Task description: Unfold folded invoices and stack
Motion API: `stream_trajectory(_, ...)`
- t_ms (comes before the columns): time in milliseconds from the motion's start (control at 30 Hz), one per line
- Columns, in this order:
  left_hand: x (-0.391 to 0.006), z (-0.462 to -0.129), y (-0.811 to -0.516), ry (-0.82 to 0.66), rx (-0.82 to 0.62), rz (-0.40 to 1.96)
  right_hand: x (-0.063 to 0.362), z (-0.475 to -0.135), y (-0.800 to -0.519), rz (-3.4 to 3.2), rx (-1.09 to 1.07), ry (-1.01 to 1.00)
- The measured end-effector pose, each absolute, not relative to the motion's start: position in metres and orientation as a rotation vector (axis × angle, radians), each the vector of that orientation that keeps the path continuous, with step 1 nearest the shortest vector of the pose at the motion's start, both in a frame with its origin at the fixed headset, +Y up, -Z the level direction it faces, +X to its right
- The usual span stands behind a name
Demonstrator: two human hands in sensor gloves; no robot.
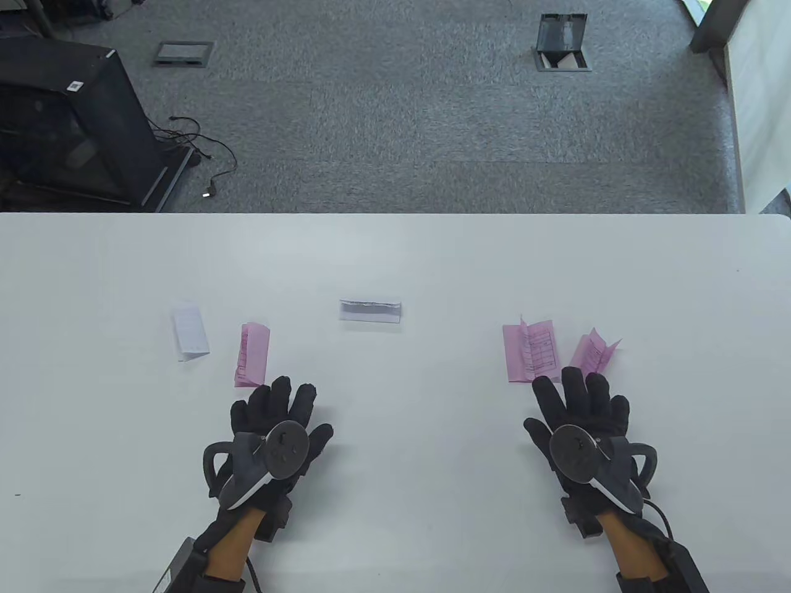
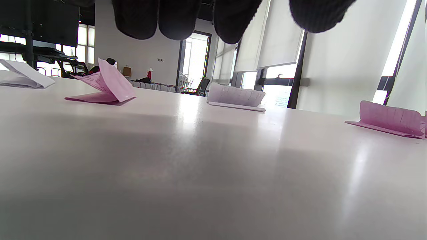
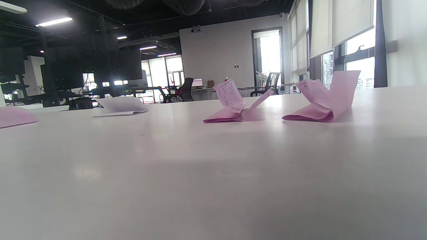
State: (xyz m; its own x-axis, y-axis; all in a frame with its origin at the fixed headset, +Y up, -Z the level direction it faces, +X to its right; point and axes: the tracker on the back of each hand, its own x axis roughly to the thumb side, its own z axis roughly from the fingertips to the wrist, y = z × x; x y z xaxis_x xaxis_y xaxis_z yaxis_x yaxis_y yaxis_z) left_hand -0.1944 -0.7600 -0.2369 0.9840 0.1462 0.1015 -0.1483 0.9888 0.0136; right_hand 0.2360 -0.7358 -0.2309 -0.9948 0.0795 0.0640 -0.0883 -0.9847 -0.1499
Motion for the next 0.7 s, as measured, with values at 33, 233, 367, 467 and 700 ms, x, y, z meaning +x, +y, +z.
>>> stream_trajectory(33, -0.1943, -0.2364, -0.7586, -0.101, 0.020, 0.147, 0.2358, -0.2309, -0.7355, 3.047, 0.089, -0.232)
stream_trajectory(233, -0.1933, -0.2352, -0.7566, -0.108, 0.023, 0.143, 0.2350, -0.2310, -0.7357, 3.050, 0.093, -0.224)
stream_trajectory(367, -0.1934, -0.2353, -0.7562, -0.109, 0.025, 0.146, 0.2358, -0.2315, -0.7358, 3.048, 0.088, -0.221)
stream_trajectory(467, -0.1934, -0.2351, -0.7554, -0.108, 0.019, 0.146, 0.2365, -0.2318, -0.7357, 3.046, 0.082, -0.218)
stream_trajectory(700, -0.1921, -0.2345, -0.7542, -0.117, 0.019, 0.143, 0.2366, -0.2327, -0.7364, 3.049, 0.097, -0.148)
